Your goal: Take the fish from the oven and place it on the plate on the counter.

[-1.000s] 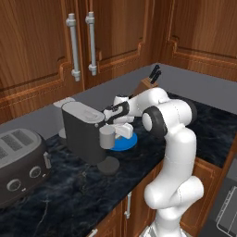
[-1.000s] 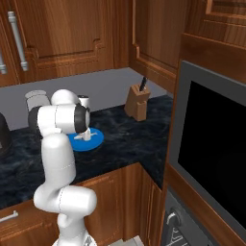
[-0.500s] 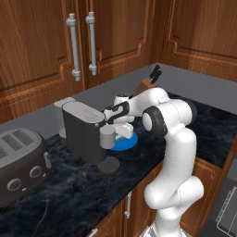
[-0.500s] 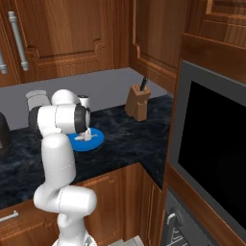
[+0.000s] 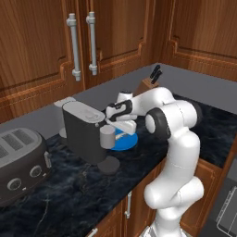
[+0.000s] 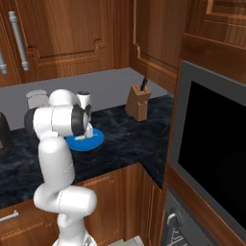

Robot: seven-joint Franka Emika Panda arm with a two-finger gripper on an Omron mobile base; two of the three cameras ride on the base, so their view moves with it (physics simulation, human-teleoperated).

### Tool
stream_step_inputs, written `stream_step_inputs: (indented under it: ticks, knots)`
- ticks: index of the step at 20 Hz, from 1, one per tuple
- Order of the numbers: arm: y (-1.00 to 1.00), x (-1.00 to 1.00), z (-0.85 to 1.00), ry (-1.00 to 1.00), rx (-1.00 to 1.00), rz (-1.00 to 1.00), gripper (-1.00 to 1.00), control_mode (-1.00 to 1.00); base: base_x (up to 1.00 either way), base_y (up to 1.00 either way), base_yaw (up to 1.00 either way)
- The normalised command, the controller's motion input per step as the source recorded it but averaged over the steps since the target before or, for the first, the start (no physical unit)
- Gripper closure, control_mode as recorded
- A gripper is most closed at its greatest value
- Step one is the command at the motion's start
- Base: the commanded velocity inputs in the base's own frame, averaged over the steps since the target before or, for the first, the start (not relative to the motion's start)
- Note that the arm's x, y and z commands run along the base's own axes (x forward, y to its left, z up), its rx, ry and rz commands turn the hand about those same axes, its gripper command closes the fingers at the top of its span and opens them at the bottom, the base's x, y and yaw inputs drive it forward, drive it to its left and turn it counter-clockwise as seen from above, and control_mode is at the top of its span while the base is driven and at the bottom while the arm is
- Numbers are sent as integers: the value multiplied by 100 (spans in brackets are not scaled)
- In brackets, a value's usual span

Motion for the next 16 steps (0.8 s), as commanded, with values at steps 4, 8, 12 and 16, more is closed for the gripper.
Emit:
stream_step_inputs:
  ticks: [4,8,12,16]
  knots:
    - [-32,-27,26,-16,7,-3,-100,-100,0,0,0]
    - [-36,-42,20,-13,7,-7,-100,-100,0,0,0]
    - [-36,-39,40,-10,4,-13,-100,-100,0,0,0]
    - [-35,-29,63,-3,4,-18,-100,-100,0,0,0]
